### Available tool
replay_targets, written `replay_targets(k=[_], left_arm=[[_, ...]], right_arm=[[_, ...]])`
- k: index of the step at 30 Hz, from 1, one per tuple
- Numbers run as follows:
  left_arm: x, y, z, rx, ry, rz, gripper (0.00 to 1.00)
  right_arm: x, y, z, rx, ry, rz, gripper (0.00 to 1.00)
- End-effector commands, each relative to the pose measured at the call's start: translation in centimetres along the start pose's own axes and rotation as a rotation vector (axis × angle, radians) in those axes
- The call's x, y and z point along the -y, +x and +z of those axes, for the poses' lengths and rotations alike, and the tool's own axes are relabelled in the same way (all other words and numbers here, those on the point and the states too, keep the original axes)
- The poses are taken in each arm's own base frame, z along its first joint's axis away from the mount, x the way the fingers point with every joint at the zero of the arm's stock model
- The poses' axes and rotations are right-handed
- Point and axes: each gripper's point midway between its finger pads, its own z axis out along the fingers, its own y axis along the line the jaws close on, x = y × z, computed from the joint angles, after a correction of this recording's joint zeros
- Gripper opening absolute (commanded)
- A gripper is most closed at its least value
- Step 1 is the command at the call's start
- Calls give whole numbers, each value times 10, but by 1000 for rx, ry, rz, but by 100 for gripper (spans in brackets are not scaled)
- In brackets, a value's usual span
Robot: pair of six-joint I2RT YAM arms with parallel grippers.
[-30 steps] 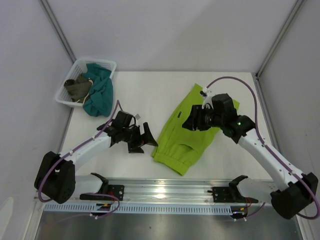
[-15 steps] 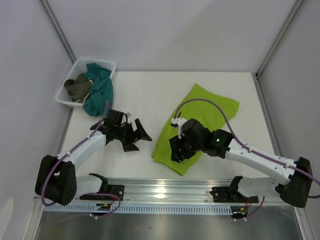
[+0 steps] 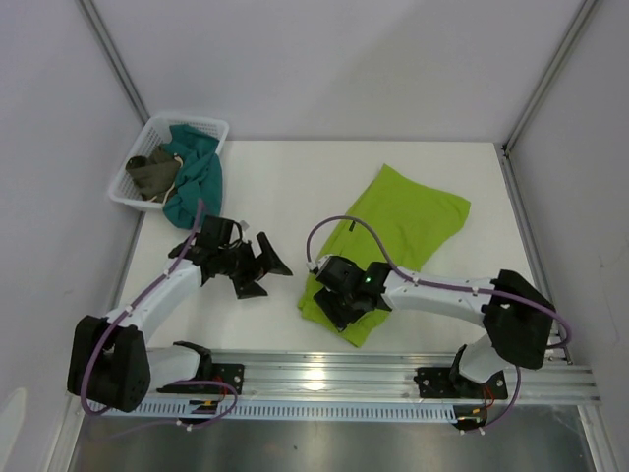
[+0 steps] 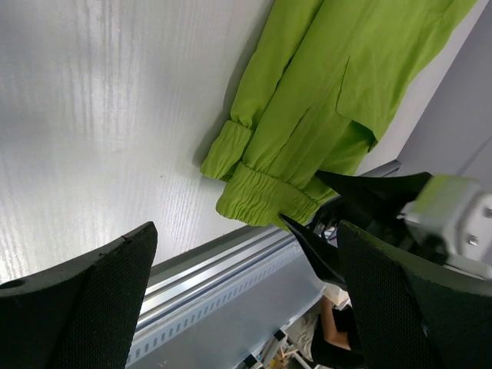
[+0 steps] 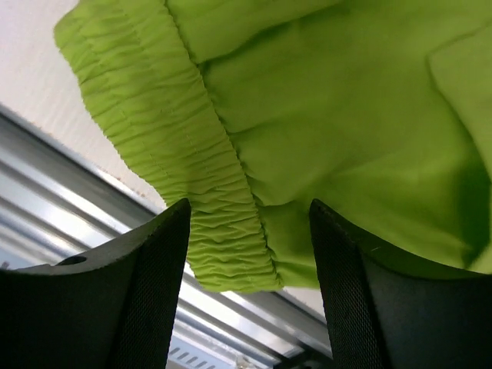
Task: Fold and stack the shorts
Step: Fold the shorts
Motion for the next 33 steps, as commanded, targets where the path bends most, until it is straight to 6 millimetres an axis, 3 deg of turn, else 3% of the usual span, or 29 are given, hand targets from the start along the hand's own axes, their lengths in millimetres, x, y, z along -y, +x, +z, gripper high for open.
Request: replay_targets(k=[1, 5, 8, 9, 10, 12, 13, 15, 16, 18, 19, 23, 27, 33], left_arm=[[6, -5, -15, 27, 39, 10, 99], [-5, -11, -21, 50, 43, -32, 99], [-11, -12, -24, 62, 33, -42, 99], [-13, -11, -24, 63, 28, -42, 99], [-14, -10, -25, 67, 26, -44, 99], [-16, -9, -24, 75, 29, -50, 99], [-14, -9, -26, 89, 38, -52, 99], [-18, -9, -26, 110, 33, -55, 99], [-17, -10, -27, 121, 33, -56, 99], [-20, -11, -28, 138, 24, -56, 99], [-20, -12, -28, 146, 23, -55, 99], [-22, -14, -26, 161, 20, -61, 99], [-34, -21, -24, 217, -28, -66, 99], [-43, -25, -27, 278, -49, -45, 99]], right_arm=[[-11, -16, 21, 45, -22, -44, 65], [-18, -10, 58, -10, -41, -51, 64], [-26, -19, 82, -34, -94, 14, 62], [-28, -24, 87, -34, -113, 53, 62], [-32, -43, 89, -2, -162, 85, 61], [-36, -53, 100, -14, -188, 126, 59], [-41, -75, 98, 17, -216, 139, 58], [-44, -85, 108, 1, -226, 151, 56], [-46, -106, 107, 28, -235, 181, 54], [-49, -113, 114, -7, -286, 244, 52], [-46, -111, 127, -41, -279, 323, 51], [-32, -121, 140, -59, -319, 510, 51], [-38, -136, 131, -20, -418, 564, 54], [-38, -160, 97, 64, -468, 555, 59]])
